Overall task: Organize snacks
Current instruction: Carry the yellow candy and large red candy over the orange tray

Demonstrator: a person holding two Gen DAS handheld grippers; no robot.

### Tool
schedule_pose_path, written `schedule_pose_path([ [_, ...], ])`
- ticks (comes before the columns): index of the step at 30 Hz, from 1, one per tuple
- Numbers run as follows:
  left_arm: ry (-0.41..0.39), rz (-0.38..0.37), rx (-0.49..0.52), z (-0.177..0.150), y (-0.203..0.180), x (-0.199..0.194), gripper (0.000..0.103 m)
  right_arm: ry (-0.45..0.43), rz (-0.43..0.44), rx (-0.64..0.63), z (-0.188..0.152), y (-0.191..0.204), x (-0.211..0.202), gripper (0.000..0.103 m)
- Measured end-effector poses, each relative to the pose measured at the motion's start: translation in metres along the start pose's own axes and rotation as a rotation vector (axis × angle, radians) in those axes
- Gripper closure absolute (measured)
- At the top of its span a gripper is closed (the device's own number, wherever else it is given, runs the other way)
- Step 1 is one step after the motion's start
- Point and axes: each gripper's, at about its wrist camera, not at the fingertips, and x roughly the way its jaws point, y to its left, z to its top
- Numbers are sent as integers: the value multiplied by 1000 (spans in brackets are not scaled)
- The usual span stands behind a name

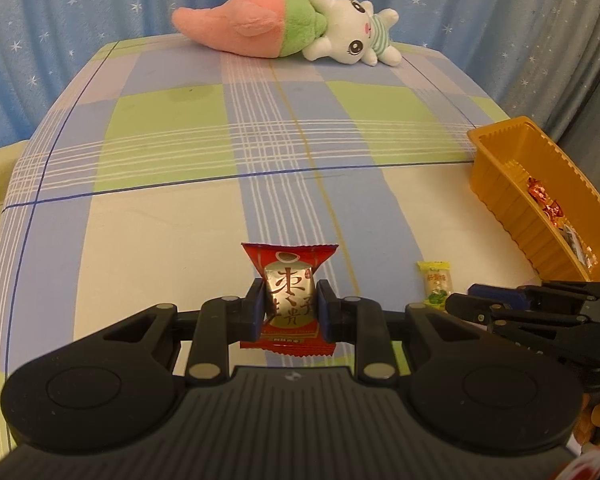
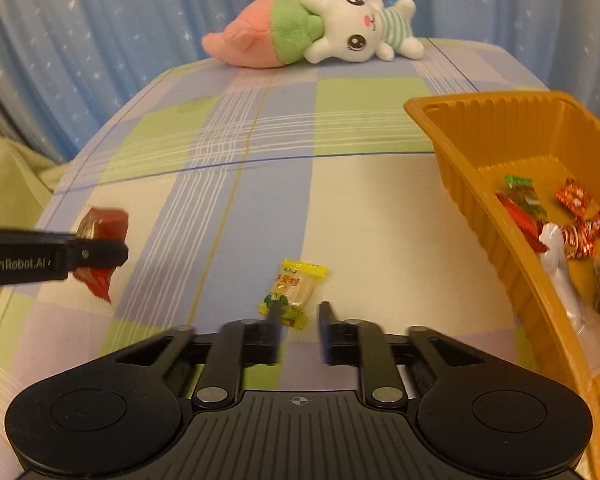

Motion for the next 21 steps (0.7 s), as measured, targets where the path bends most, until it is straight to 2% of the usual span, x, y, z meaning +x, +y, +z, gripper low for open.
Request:
schedule_pose_path([
  [1,0,2,-2,0,1,0,79,-9,0,13,1,0,0,62],
  [2,-1,4,-5,0,2,0,79,-20,3,24,1,-1,-1,61],
  [11,4,25,-27,4,12,4,79,-10,-10,4,9,8,18,61],
  [12,5,27,-30,4,12,5,79,-11,-14,-8,9,10,19,62],
  [13,6,27,-31,4,13,5,79,-12,-21,-25,9,11,20,71],
  [15,6,29,-32,4,12,5,79,-8,-41,-72,9,15,23,79],
  [21,5,23,-23,4,6,5,79,9,-37,-103,8,15,23,81],
])
